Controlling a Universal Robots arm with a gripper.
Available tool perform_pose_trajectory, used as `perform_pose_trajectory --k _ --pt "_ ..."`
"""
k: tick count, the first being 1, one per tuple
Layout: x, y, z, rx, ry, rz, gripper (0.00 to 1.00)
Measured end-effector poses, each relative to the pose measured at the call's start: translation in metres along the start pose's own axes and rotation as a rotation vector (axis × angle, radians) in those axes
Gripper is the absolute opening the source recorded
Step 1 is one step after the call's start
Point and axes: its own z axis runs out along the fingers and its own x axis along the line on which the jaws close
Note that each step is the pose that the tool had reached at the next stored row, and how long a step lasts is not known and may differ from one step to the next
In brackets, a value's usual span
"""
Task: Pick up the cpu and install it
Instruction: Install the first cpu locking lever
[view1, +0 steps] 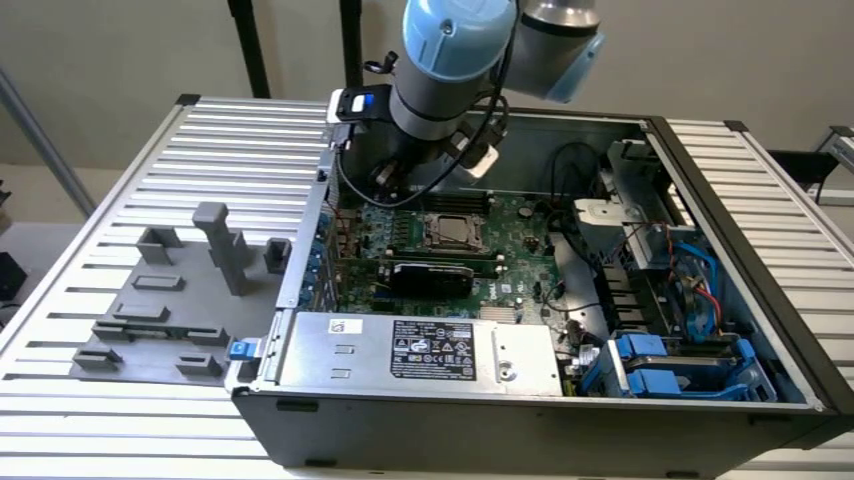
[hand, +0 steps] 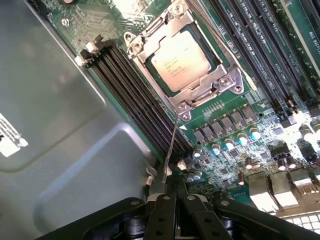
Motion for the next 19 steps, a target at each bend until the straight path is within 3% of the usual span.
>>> perform_pose_trajectory --k 4,7,12,19 --pt "0.01 0.013 -0.0022 0.0102 0.0131 -0.002 0.11" --pt "0.018 0.0233 -0.0038 0.0145 0.0187 -0.003 0.11" --pt "0.031 0.0392 -0.0063 0.015 0.0193 -0.002 0.11" --pt "0.029 0.043 0.0 0.013 0.017 -0.002 0.11"
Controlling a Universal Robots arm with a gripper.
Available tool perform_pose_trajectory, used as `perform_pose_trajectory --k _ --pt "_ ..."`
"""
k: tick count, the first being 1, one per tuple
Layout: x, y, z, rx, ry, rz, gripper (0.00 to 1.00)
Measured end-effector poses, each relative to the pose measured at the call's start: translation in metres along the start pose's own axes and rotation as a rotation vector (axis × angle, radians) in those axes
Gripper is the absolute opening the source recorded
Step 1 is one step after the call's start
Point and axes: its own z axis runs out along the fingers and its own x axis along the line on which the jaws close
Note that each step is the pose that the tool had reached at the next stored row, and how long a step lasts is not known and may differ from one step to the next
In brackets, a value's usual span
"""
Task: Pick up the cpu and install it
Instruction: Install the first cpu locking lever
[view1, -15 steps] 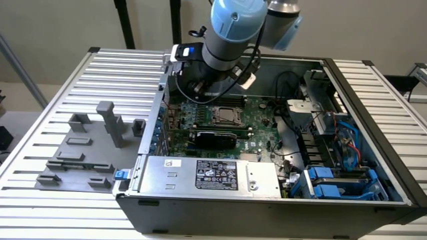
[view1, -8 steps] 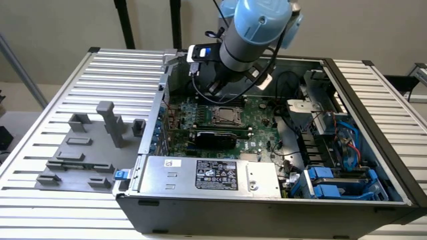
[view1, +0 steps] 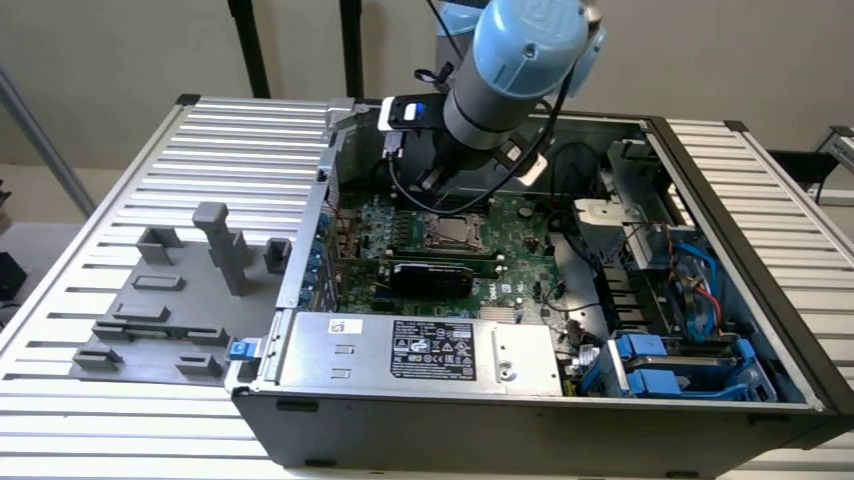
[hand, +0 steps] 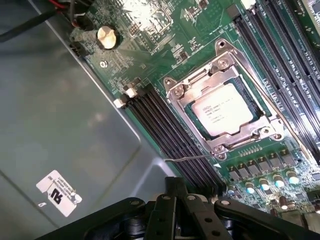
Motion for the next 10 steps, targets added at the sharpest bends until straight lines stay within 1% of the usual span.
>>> perform_pose_trajectory --k 3,5,10 --pt "-0.0015 0.0008 0.0028 -0.0053 -0.007 0.001 0.11" --pt "-0.003 0.0002 0.0044 -0.0095 -0.0135 0.0 0.11" --pt "-0.0075 -0.0025 0.0084 -0.015 -0.0283 -0.006 0.11"
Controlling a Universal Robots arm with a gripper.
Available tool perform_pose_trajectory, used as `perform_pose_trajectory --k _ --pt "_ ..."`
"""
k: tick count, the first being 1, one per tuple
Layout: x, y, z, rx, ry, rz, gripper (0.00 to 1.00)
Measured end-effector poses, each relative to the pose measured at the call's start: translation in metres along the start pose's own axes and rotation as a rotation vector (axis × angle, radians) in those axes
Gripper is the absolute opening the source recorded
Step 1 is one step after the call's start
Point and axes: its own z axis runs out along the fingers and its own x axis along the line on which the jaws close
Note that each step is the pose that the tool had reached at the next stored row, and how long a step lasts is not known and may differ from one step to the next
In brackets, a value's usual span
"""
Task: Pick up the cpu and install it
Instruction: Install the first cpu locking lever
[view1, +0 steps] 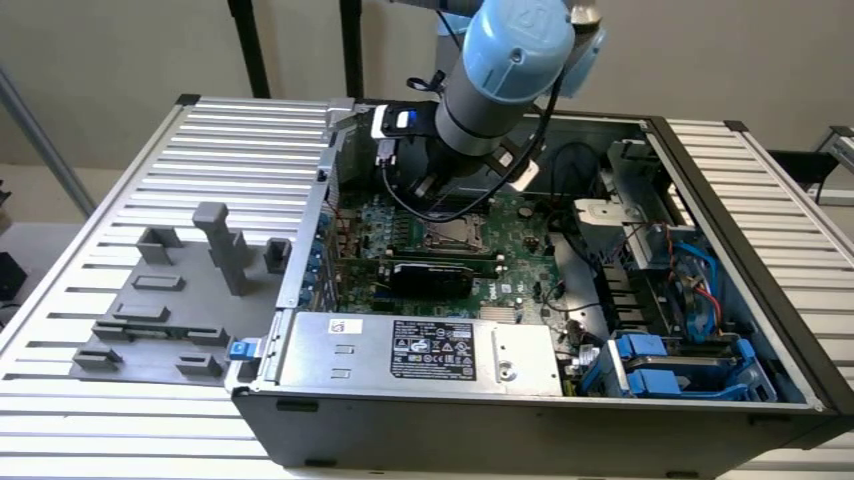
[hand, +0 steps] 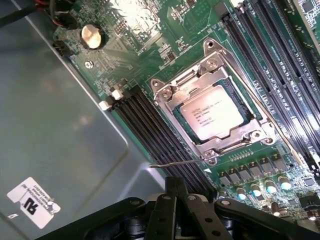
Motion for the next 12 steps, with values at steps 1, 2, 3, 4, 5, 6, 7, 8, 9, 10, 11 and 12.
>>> perform_pose_trajectory --k 1,2,3,4,5,6,7,8,9,10,11,12 --pt "-0.0008 -0.0004 0.0008 -0.0015 -0.0032 -0.001 0.11" --pt "-0.0016 -0.0007 0.0017 -0.0031 -0.0063 -0.002 0.11" --pt "-0.0023 -0.0011 0.0025 -0.0048 -0.0094 -0.002 0.11" --pt "-0.0031 -0.0015 0.0033 -0.0068 -0.0128 -0.003 0.11" --pt "-0.0039 -0.0019 0.0041 -0.0088 -0.0159 -0.003 0.11" --pt "-0.0047 -0.0023 0.0049 -0.0107 -0.0183 -0.004 0.11" --pt "-0.0055 -0.0027 0.0058 -0.0125 -0.0205 -0.004 0.11" --pt "-0.0062 -0.0029 0.0066 -0.0146 -0.0226 -0.004 0.11" --pt "-0.0067 -0.0029 0.0074 -0.0173 -0.0242 -0.004 0.11" --pt "-0.007 -0.0025 0.0084 -0.0212 -0.0262 -0.005 0.11" --pt "-0.0072 -0.0022 0.0092 -0.0254 -0.0283 -0.005 0.11" --pt "-0.0073 -0.002 0.01 -0.0295 -0.0305 -0.006 0.11"
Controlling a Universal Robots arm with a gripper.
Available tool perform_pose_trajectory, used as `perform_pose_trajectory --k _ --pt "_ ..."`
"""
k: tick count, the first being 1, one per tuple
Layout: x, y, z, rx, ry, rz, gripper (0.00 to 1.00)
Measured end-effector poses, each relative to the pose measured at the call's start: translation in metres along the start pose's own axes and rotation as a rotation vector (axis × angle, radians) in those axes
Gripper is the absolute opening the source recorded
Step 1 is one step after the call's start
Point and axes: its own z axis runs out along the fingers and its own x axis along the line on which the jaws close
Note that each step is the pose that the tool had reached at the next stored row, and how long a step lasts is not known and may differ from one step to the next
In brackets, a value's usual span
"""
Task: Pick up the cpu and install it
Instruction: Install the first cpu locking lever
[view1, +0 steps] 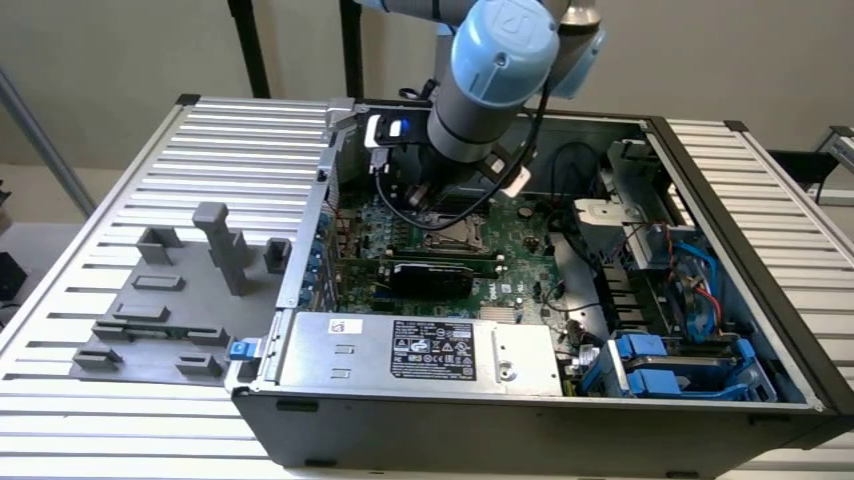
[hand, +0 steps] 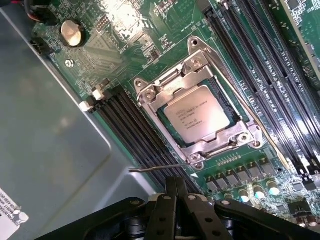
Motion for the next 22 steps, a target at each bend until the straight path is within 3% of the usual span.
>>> perform_pose_trajectory --k 3,8,12,17,22 --pt "0.001 0.0002 0.0039 -0.0101 -0.0099 0.001 0.11" --pt "0.006 -0.003 0.0114 -0.0183 -0.0202 0.002 0.11" --pt "0.008 -0.0024 0.0118 -0.0275 -0.0329 0.005 0.11" --pt "0.009 -0.0002 0.0115 -0.0279 -0.0371 0.006 0.11" --pt "0.014 0.0071 0.0112 -0.0239 -0.04 0.008 0.11"
